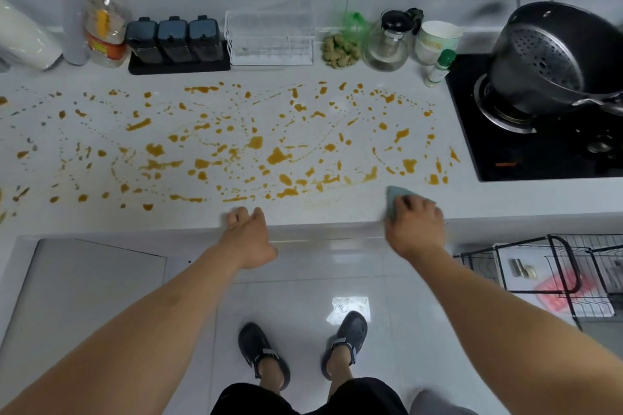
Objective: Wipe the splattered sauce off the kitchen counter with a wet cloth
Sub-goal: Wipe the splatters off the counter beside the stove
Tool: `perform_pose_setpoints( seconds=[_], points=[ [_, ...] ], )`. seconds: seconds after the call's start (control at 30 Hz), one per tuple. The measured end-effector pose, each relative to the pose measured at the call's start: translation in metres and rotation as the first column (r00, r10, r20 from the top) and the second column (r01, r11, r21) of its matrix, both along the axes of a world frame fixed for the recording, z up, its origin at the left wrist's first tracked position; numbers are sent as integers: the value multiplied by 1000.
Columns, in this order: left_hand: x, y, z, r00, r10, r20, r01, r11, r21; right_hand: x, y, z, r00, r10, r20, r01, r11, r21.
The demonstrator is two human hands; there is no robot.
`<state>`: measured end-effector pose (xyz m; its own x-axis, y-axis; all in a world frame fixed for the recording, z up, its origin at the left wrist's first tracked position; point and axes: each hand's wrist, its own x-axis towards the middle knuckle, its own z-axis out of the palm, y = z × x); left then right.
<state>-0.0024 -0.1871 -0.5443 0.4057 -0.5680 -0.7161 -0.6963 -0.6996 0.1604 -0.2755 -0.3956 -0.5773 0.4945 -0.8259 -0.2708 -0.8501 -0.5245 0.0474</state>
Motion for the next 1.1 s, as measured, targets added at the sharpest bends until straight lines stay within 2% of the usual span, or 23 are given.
perform_pose_setpoints(
  seconds=[0.13,0.23,0.47,0.63,0.7,0.77,0.87,0.93,0.97,1.03,1.1],
  points=[
    [-1,-1,2,1000,3,0,-3,1000,4,-11,-17,-5,970,-214,118,200,973,118],
    [-1,-1,2,1000,2,-8,-2,1000,5,23,7,-6,962,-224,155,209,972,107],
    [7,0,8,999,-24,-43,25,999,21,110,78,-8,964,22,265,-68,984,166],
    [13,-2,12,998,-49,-32,51,998,48,138,106,-4,908,246,338,-332,916,226],
    [15,-4,14,998,-61,-34,63,997,49,130,96,4,881,273,387,-385,888,252],
    [17,-4,15,997,-71,-43,72,996,42,113,78,13,886,133,443,-275,922,272],
    [18,-2,15,994,-90,-54,92,995,37,76,36,23,850,-179,495,108,980,169],
    [19,-2,15,993,-103,-56,106,993,44,54,11,23,849,-339,405,304,941,152],
    [19,-2,16,992,-111,-58,113,992,47,48,3,20,862,-408,300,368,912,182],
    [20,-2,16,991,-118,-66,122,991,51,47,5,14,896,-428,120,400,894,202],
    [22,-1,15,990,-121,-68,125,991,51,60,22,9,918,-380,110,358,917,177]
  ],
)
